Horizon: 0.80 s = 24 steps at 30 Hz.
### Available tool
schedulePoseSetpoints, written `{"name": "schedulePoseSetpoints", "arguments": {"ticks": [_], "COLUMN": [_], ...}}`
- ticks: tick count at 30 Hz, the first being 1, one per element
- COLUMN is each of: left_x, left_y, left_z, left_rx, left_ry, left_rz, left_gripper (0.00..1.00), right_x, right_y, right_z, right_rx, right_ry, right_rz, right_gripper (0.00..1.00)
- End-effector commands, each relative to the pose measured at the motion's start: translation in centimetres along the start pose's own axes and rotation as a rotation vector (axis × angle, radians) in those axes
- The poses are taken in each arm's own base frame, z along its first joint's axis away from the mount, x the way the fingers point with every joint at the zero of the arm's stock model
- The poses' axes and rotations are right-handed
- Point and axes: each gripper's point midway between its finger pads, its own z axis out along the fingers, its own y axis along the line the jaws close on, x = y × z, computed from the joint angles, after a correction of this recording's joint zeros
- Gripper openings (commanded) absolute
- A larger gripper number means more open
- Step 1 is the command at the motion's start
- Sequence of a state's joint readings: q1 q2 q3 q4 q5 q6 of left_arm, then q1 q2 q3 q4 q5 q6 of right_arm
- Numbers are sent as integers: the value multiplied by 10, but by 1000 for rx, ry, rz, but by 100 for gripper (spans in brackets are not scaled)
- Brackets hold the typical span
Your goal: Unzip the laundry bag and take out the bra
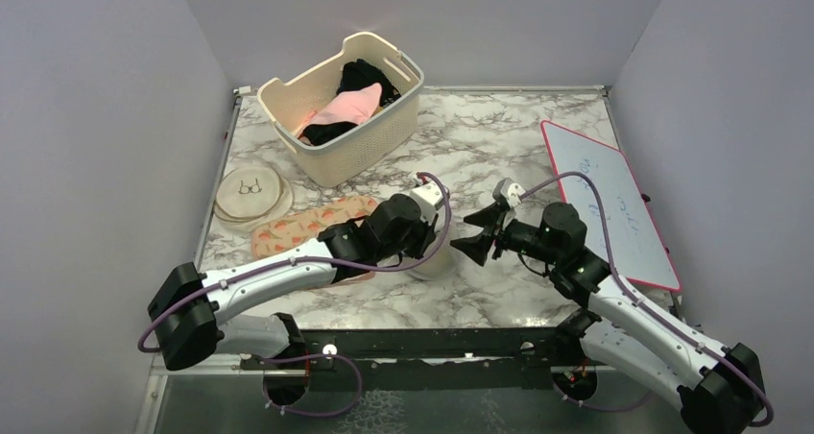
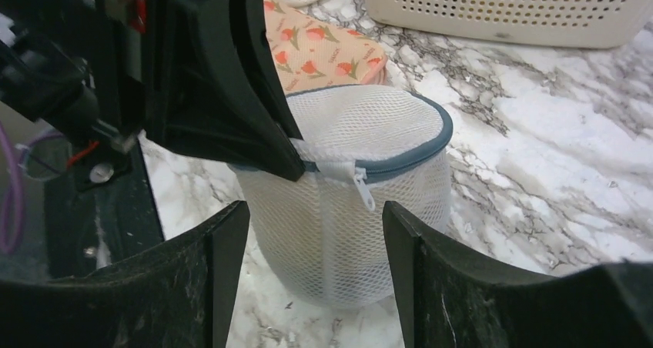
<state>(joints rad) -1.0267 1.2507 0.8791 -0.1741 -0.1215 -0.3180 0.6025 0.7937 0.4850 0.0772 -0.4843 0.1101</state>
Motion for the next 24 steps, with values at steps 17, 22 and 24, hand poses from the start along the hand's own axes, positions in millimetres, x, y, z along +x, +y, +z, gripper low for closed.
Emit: {"name": "schedulePoseSetpoints", "arguments": {"ticks": [17, 22, 24], "left_x": [-10, -9, -7], "left_y": [-13, -15, -16], "left_z": [-17, -16, -16], "left_rx": [103, 111, 116], "left_ry": [-86, -78, -72], "left_rz": [23, 17, 17], "left_gripper": [0, 0, 0], "right_x": [13, 13, 15], "right_y": [-4, -3, -3], "right_z": [13, 20, 21], "right_rx": [-84, -114, -116], "right_ry": [-144, -137, -137], "right_rz": [-407, -434, -435], "right_gripper": [51, 41, 34]}}
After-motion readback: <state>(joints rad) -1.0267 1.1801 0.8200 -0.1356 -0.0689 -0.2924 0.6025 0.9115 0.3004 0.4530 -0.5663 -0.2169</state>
